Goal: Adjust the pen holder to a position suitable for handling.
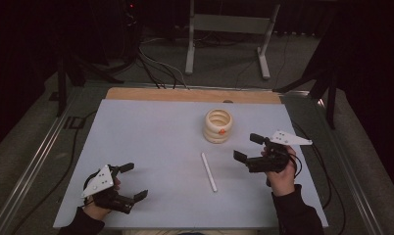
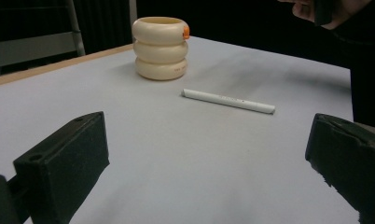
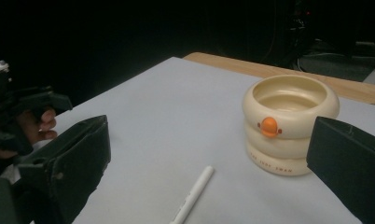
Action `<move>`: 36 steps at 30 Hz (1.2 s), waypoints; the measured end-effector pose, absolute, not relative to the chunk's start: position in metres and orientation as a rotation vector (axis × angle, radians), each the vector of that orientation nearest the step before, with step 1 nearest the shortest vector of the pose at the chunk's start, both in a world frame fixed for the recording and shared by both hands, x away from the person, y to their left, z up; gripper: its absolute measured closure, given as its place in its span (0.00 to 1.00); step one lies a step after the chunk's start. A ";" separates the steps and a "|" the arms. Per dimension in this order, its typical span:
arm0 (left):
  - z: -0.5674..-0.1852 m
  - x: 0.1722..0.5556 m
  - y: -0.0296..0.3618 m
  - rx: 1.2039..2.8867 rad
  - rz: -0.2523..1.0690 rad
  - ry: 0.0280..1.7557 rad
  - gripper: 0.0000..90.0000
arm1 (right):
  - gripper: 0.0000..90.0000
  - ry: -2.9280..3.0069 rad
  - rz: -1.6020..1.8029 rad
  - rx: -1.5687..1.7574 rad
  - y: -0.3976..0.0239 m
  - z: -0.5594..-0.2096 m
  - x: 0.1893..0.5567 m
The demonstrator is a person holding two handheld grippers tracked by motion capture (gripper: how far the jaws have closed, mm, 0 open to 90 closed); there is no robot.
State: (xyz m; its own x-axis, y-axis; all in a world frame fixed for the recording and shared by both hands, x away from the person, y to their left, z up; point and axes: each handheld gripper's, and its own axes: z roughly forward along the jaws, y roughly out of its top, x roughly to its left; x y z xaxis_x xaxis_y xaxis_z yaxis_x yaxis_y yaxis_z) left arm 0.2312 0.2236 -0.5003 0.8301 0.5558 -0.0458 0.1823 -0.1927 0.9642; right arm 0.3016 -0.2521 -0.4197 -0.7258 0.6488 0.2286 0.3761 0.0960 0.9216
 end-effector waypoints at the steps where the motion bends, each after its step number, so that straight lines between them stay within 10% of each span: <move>1: -0.500 0.231 0.224 1.759 0.370 0.570 0.00 | 0.00 2.140 1.675 1.033 -0.251 -0.419 0.304; 36: -0.501 0.231 0.223 1.762 0.368 0.565 0.00 | 0.00 2.137 1.485 1.440 -0.234 -0.404 0.396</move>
State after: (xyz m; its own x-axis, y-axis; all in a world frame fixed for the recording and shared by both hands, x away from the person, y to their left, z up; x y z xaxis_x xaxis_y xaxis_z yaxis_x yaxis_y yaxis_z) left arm 0.2311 0.2231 -0.5005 0.8326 0.5519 -0.0462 0.1815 -0.1931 0.9643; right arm 0.3958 -0.2341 -0.4040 -0.5205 0.7742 0.3603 0.6075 0.0391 0.7934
